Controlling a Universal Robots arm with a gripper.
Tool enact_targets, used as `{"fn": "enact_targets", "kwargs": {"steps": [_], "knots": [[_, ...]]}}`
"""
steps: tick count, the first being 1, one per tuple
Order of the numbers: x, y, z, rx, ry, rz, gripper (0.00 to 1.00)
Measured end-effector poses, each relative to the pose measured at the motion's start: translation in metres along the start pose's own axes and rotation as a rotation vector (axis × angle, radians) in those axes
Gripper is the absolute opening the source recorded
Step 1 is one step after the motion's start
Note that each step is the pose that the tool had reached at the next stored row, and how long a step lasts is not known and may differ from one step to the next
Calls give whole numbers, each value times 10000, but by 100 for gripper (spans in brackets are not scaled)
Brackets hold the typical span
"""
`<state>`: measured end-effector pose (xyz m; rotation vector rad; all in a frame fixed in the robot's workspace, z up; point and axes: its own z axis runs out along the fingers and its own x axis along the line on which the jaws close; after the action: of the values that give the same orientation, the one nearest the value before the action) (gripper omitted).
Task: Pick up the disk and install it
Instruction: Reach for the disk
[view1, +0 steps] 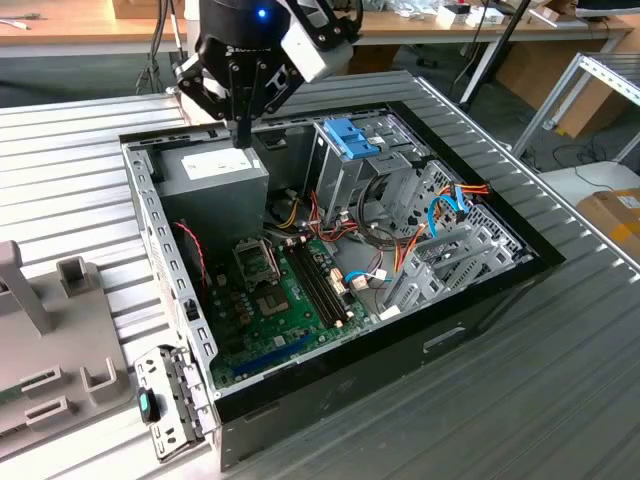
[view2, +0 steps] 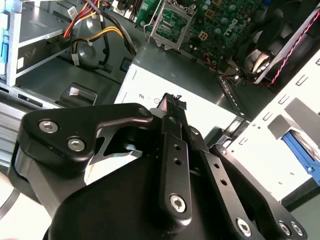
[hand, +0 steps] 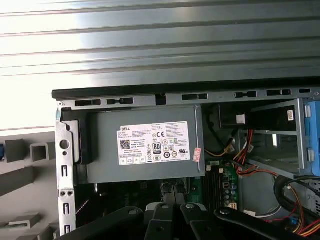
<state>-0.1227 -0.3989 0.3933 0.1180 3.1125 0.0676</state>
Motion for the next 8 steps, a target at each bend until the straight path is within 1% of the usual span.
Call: {"fn": "enact_targets", "kwargs": {"steps": [5, 8], "knots": [[21, -2, 0, 0, 0, 0, 11], [60, -5, -1, -1, 0, 0, 11]]}}
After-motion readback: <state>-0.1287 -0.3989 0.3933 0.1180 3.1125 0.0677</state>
